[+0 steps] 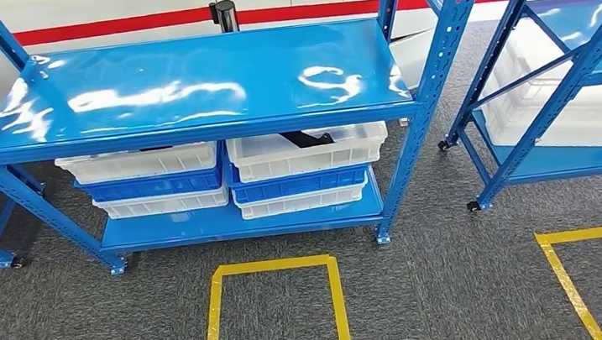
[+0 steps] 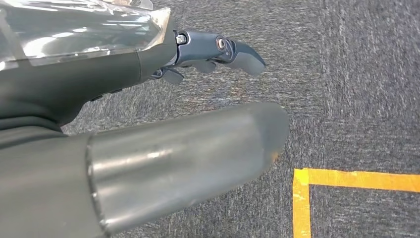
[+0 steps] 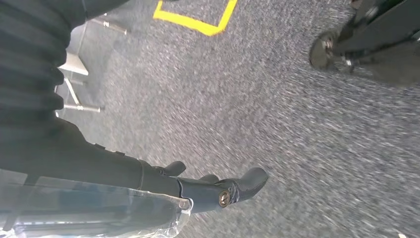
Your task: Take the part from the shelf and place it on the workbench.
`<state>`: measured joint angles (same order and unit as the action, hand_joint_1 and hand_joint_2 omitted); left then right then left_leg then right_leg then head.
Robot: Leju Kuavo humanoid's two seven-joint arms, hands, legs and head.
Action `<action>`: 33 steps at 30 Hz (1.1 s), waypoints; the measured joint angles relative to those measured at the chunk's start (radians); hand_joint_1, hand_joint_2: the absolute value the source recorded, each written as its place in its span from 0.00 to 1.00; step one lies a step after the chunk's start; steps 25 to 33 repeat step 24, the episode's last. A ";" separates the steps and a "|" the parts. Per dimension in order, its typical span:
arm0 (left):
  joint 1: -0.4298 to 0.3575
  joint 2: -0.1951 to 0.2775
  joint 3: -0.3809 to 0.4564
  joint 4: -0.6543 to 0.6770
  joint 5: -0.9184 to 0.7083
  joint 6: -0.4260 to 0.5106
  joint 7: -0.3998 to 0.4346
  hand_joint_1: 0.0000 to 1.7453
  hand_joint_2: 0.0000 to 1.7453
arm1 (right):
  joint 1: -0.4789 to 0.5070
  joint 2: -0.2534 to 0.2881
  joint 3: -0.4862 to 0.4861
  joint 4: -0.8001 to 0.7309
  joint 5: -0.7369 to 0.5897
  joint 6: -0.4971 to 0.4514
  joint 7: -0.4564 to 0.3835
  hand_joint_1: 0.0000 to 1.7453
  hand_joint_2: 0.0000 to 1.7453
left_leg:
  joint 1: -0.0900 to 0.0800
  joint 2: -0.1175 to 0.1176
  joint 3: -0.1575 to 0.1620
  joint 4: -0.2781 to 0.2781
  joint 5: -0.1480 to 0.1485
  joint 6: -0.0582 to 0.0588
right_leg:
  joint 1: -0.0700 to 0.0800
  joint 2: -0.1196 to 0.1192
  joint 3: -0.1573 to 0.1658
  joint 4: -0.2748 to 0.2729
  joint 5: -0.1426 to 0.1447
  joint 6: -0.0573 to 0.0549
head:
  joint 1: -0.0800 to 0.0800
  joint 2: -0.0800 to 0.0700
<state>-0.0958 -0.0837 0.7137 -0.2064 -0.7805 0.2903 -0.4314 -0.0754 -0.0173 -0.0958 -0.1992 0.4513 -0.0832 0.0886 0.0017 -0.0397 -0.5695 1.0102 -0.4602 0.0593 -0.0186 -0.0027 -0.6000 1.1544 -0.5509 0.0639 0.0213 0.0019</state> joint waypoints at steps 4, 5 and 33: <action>0.000 0.000 0.000 0.000 0.001 0.001 0.001 0.00 0.00 | -0.006 0.001 0.000 0.000 0.001 -0.023 -0.002 0.00 0.00 | -0.009 -0.011 -0.003 0.010 -0.009 -0.004 | -0.004 0.006 0.063 -0.148 0.056 -0.013 | -0.002 0.000; 0.000 0.000 0.000 0.000 0.002 0.001 0.001 0.00 0.00 | -0.007 0.002 0.000 0.000 0.000 -0.027 -0.002 0.00 0.00 | -0.009 -0.010 -0.003 0.010 -0.009 0.001 | -0.005 0.006 0.064 -0.148 0.058 -0.017 | -0.002 0.000; 0.000 -0.002 0.000 0.000 0.002 0.001 0.001 0.00 1.00 | -0.006 0.003 0.000 0.000 -0.003 -0.031 -0.004 0.00 1.00 | -0.007 -0.005 -0.002 0.000 -0.002 -0.027 | 0.006 0.008 0.060 -0.147 0.060 -0.030 | -0.002 0.000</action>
